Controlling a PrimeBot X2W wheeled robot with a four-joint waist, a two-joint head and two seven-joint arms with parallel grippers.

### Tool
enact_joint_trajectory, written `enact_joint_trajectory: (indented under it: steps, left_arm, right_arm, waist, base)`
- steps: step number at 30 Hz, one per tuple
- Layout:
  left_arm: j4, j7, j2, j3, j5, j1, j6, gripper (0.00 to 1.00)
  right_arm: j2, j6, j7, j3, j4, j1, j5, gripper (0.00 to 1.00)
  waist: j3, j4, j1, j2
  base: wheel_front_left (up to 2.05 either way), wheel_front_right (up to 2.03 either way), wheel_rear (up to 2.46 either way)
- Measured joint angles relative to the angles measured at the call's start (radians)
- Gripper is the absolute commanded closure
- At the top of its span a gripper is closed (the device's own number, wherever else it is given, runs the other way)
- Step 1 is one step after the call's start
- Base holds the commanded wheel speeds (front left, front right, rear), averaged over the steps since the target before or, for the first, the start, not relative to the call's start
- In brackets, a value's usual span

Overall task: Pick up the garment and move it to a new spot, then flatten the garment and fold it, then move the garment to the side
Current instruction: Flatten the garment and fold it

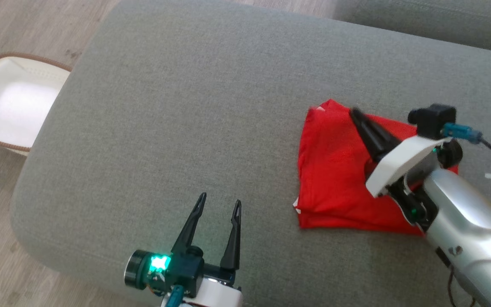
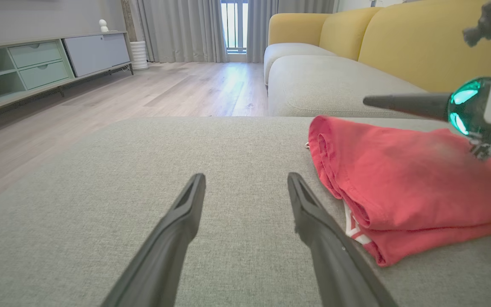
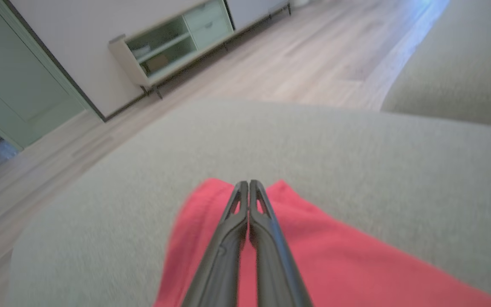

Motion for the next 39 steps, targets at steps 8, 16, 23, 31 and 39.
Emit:
enact_joint_trajectory:
  steps: [8, 16, 23, 31, 39]
  left_arm:
    - [0.011, 0.0, 0.0, 0.022, 0.012, 0.005, 0.001, 0.0]
    - [-0.017, 0.0, 0.026, 0.09, 0.022, 0.078, 0.032, 0.0]
    - [-0.104, 0.0, 0.034, 0.178, 0.04, 0.173, 0.054, 0.0]
    - [-0.124, 0.0, 0.031, 0.218, 0.08, 0.268, 0.026, 0.0]
    - [-0.108, 0.0, 0.021, 0.259, 0.08, 0.34, -0.003, 0.0]
  right_arm:
    - [0.009, 0.0, -0.174, -0.003, 0.002, -0.015, -0.014, 0.0]
    - [0.015, 0.0, -0.185, -0.276, -0.204, 0.22, -0.202, 0.0]
    - [0.078, 0.0, -0.185, -0.439, -0.374, 0.506, -0.368, 0.0]
    - [0.146, 0.0, -0.185, -0.555, -0.467, 0.708, -0.45, 0.0]
    - [0.183, 0.0, -0.185, -0.573, -0.476, 0.799, -0.502, 0.0]
  waist:
    - [-0.043, -0.031, -0.0001, 0.0]
    - [-0.119, -0.139, -0.0003, 0.0]
    - [-0.194, -0.265, -0.0003, 0.0]
    - [-0.268, -0.327, -0.0005, 0.0]
    - [-0.313, -0.346, -0.0004, 0.0]
  base:
    - [0.0, 0.0, 0.0]
    - [0.0, 0.0, 0.0]
    - [0.0, 0.0, 0.0]
    - [0.0, 0.0, 0.0]
    - [0.0, 0.0, 0.0]
